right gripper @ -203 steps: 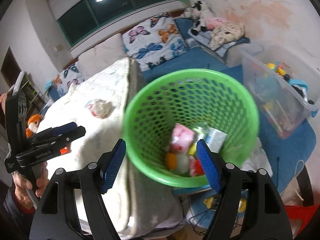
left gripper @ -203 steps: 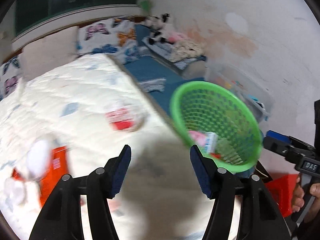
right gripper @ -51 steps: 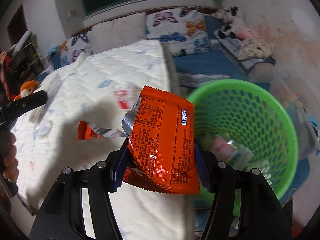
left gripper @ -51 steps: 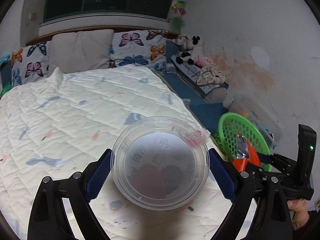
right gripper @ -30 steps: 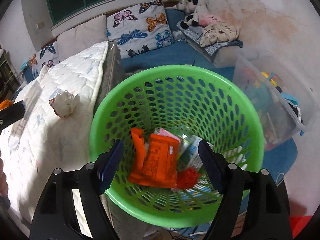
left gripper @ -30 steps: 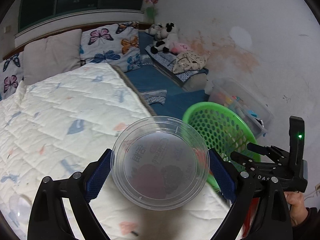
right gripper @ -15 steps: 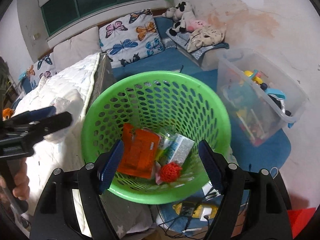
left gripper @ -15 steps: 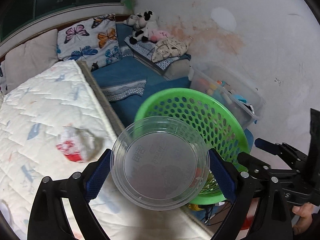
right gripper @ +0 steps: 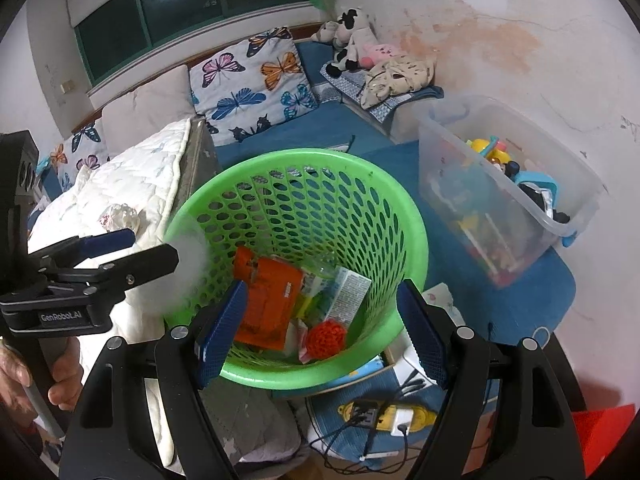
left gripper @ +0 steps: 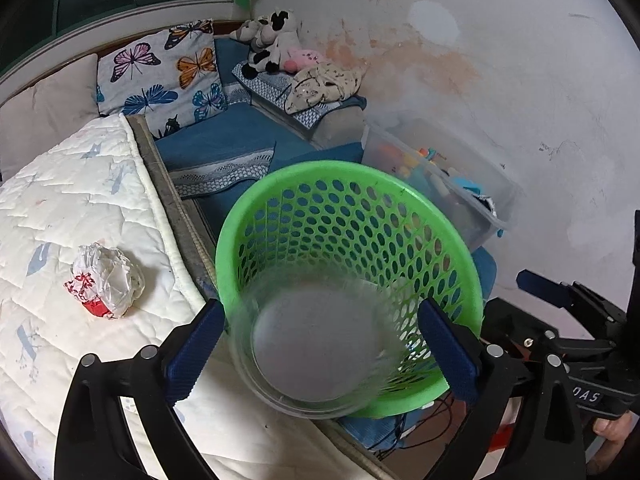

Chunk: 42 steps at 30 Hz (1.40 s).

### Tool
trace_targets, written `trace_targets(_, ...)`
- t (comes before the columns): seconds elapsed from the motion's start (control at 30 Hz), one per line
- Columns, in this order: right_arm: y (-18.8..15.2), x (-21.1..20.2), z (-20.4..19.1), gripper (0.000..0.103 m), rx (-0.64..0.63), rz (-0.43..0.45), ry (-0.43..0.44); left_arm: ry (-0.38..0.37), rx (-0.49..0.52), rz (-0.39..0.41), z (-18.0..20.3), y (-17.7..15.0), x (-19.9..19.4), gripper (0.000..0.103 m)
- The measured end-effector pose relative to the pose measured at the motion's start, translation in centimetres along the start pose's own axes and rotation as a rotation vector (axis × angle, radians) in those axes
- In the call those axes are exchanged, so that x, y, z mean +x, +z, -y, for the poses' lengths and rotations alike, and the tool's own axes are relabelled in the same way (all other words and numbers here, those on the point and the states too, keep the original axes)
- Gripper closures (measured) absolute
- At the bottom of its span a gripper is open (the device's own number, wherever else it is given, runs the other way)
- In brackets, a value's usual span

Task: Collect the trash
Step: 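Release the clear round container into the wastebasket with the left gripper, then move both grippers back over the mattress, left gripper toward a small clear cup, then grasp the small clear cup with the left gripper while the right grasps the red-and-white bag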

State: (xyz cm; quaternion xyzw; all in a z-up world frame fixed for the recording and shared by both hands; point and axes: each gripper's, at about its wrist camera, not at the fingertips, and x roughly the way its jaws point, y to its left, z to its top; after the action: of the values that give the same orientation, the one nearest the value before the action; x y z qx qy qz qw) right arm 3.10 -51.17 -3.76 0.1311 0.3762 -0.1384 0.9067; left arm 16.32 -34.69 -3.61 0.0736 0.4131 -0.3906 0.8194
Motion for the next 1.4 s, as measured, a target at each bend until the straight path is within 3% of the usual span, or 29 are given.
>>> trace_targets(0.13, 0.0, -0.4, -0.4, 0.026, -0.004, 0.007, 0.011, -0.003, -0.009, 0.01, -0.7, -0.1, -0.8, 0.009)
trace_targets(0.33, 0.2, -0.6, -1.8, 0.026, -0.027, 0.012, 0.038, 0.058, -0.005, 0.051, -2.5, -1.1, -3.6, 0.009)
trace_targets(0.73, 0.2, 0.4, -8.0, 0.026, -0.105, -0.001, 0.127, 0.277, -0.095, 0.121, -11.4, -5.3, -10.7, 0.009)
trace_targets(0.97, 0.2, 1.1, -11.2, 0.026, -0.158, -0.011, 0.166, 0.472, -0.131, 0.152, -17.2, -8.3, -14.2, 0.009)
trace_targets(1.07, 0.3, 1.2, -12.4, 0.026, -0.173, -0.009, 0.181, 0.515, -0.165, 0.152, -19.7, -9.7, -15.7, 0.009)
trace_targets(1.23, 0.3, 1.6, -14.3, 0.026, -0.193, -0.014, 0.205, 0.568, -0.214, 0.149, -23.1, -11.7, -17.2, 0.009)
trace_targets(1.4, 0.2, 2.1, -16.3, 0.026, -0.223, -0.021, 0.222, 0.523, -0.301, 0.129, -26.4, -13.1, -17.2, 0.009)
